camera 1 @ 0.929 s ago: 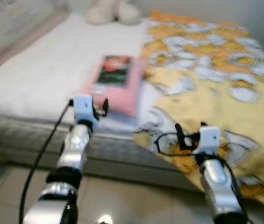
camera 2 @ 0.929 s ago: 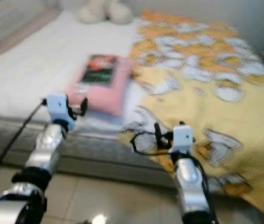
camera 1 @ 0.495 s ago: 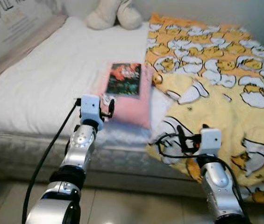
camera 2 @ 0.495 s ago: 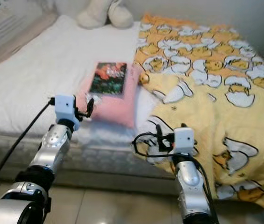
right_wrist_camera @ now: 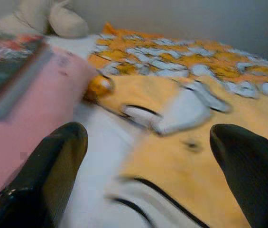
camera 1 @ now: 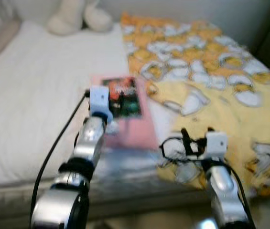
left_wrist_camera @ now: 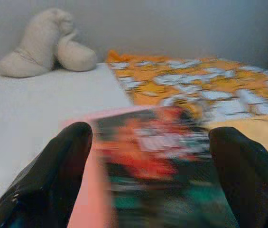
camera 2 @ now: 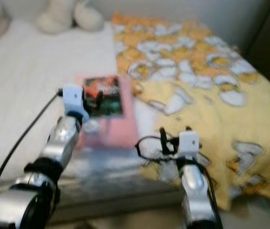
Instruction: Clean up the room
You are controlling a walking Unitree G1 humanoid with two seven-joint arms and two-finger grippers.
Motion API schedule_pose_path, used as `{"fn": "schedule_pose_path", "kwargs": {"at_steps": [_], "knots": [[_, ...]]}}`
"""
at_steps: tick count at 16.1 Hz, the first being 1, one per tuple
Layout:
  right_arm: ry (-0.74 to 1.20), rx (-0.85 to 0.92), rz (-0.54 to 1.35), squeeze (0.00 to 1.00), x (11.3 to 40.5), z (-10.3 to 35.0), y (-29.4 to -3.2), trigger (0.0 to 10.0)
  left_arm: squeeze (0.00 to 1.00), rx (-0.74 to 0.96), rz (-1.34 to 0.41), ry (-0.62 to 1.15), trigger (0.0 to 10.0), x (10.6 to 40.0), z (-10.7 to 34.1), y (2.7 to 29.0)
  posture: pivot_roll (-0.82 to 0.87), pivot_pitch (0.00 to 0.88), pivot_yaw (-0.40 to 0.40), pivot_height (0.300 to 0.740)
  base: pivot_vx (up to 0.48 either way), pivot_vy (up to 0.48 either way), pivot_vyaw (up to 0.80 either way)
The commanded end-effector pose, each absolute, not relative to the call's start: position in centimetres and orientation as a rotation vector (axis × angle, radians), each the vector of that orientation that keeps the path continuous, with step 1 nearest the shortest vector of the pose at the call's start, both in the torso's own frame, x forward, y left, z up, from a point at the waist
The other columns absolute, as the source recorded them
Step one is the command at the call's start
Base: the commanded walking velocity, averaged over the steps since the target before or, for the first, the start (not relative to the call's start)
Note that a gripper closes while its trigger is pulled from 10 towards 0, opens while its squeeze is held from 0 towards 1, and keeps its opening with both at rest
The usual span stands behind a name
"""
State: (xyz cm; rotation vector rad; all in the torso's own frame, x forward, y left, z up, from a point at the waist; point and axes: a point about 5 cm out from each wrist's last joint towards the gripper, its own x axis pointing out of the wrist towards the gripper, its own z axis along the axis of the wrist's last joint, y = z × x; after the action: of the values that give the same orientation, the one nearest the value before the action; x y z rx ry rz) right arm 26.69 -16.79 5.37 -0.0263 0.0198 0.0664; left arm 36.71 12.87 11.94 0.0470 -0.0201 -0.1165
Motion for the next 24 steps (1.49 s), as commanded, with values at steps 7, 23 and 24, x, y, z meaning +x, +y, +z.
{"fn": "schedule_pose_path", "kwargs": {"at_steps": [7,23,24], "knots": [[0.034,-0.047,0.075,0.00,25.6,5.3,-17.2,10.0,0.00,-0.063,-0.133,0.183,10.0,38.4,11.9,11.0,-0.06,0.000,0.037,0.740,0.000,0.000,0.00],[0.108,-0.068,0.073,0.00,21.2,4.7,-17.6,10.0,0.00,0.102,0.043,0.291,10.0,37.6,9.6,11.4,-0.16,0.000,0.024,0.740,0.000,0.000,0.00],[0.111,-0.068,0.072,0.00,21.1,4.7,-17.6,10.0,0.00,0.095,0.035,0.309,10.0,37.4,9.2,11.3,-0.17,0.000,0.024,0.740,0.000,0.000,0.00]]}}
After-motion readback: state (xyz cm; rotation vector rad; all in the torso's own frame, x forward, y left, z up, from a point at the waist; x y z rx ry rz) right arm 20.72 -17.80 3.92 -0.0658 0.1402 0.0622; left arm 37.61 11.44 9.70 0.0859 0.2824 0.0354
